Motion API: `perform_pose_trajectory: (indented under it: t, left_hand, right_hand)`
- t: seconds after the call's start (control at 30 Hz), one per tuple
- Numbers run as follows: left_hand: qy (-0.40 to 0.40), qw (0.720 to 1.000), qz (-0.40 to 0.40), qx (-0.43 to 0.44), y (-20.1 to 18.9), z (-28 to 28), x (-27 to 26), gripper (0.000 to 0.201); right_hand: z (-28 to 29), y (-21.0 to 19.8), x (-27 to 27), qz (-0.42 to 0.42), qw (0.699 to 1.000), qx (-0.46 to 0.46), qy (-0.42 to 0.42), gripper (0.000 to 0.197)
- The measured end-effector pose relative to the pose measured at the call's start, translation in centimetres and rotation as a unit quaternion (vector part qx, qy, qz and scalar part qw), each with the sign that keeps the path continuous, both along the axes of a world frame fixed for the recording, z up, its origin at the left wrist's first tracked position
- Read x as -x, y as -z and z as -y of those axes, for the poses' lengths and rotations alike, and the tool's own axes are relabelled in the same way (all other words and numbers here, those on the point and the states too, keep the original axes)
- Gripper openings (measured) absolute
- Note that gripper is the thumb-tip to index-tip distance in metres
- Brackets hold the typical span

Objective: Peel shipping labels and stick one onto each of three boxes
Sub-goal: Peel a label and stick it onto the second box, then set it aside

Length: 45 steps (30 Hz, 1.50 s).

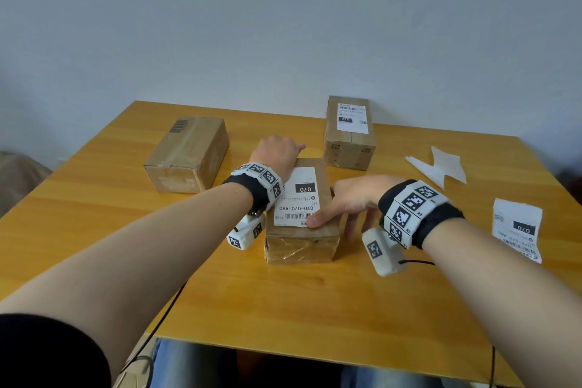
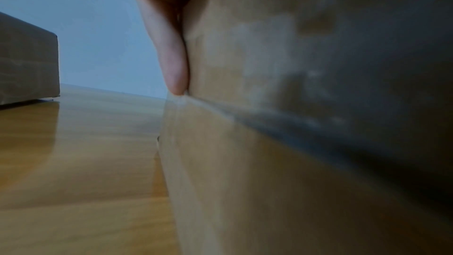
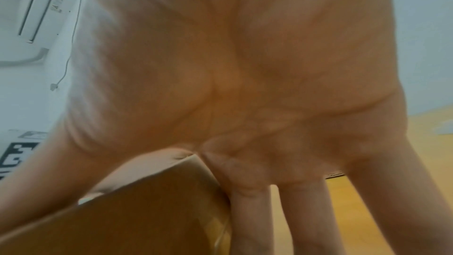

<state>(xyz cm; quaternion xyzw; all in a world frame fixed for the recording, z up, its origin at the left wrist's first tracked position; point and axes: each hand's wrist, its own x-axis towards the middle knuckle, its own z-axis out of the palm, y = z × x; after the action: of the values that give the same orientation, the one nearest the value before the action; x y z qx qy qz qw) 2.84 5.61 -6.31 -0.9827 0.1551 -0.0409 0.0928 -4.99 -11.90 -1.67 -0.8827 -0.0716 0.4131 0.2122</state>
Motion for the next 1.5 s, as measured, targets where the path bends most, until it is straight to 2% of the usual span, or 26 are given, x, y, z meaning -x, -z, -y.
perform_pose_trajectory:
  t: [0.07,0.17,0.3,0.37,0.4,0.57,0.73,0.87,0.97,1.03,1.1,1.2,1.3,1.4,1.43,1.5]
  left_hand:
    - [0.0,1.0,-0.012,-0.009,0.1,-0.2,-0.6,0.065]
    - [-0.003,1.0,-0.01,-0.005,0.0,-0.3,-1.0,0.067]
    - [-0.015,0.999,-0.015,0.032,0.2,-0.6,-1.4,0.053]
    - [-0.046,0.993,-0.024,0.105,0.2,-0.8,-1.5,0.033]
    - [-0.054,0.988,-0.022,0.141,0.3,-0.9,-1.6,0.029]
    - [-0.014,0.981,-0.013,0.192,0.5,-1.5,-1.4,0.029]
    - [-0.018,0.972,-0.036,0.232,0.3,-2.3,-0.8,0.033]
    - [-0.006,0.98,-0.05,0.193,0.3,-3.0,0.3,0.03]
    - [-0.014,0.982,-0.059,0.179,0.2,-3.5,1.1,0.032]
    - [-0.052,0.971,-0.076,0.22,0.1,-3.9,1.9,0.033]
    - [-0.102,0.942,-0.104,0.303,-0.2,-4.3,2.9,0.047]
    - [-0.151,0.894,-0.173,0.385,-0.7,-4.8,4.7,0.05]
    - [-0.181,0.884,-0.197,0.384,-1.1,-5.7,6.2,0.058]
    - [-0.221,0.877,-0.203,0.375,-1.1,-6.2,7.0,0.07]
    - [-0.234,0.867,-0.211,0.386,-1.0,-6.3,7.4,0.071]
    - [-0.243,0.856,-0.218,0.401,-0.9,-6.4,8.0,0.068]
  right_hand:
    - [0.1,0.1,0.0,0.002,1.0,-0.009,0.002,0.033]
    - [0.4,0.4,-0.1,0.002,1.0,-0.024,0.0,0.025]
    - [0.4,0.6,-0.4,0.005,1.0,-0.028,0.001,0.023]
    - [0.3,0.7,-0.5,0.004,1.0,-0.019,-0.004,0.028]
    - [0.3,0.7,-0.5,0.002,1.0,-0.019,-0.004,0.028]
    - [0.4,0.9,-0.5,-0.004,0.999,-0.032,0.008,0.021]
    - [0.7,1.8,-0.4,0.019,1.0,-0.02,0.01,0.065]
    - [1.0,1.8,-0.1,0.029,0.999,-0.041,0.012,0.063]
    - [1.3,1.6,0.3,0.028,0.998,-0.053,0.011,0.078]
    - [1.5,1.5,0.8,0.022,0.997,-0.068,0.013,0.081]
    - [1.9,1.4,1.2,0.019,0.997,-0.079,0.011,0.075]
    - [2.4,1.2,2.0,0.04,0.997,-0.068,0.011,0.076]
    - [2.8,1.1,2.3,0.107,0.992,-0.025,0.058,0.069]
    - [3.5,1.0,2.4,0.261,0.953,0.063,0.14,0.06]
    - [3.6,1.2,2.2,0.267,0.948,0.055,0.166,0.056]
    - [3.2,1.5,2.0,0.212,0.955,-0.009,0.207,0.054]
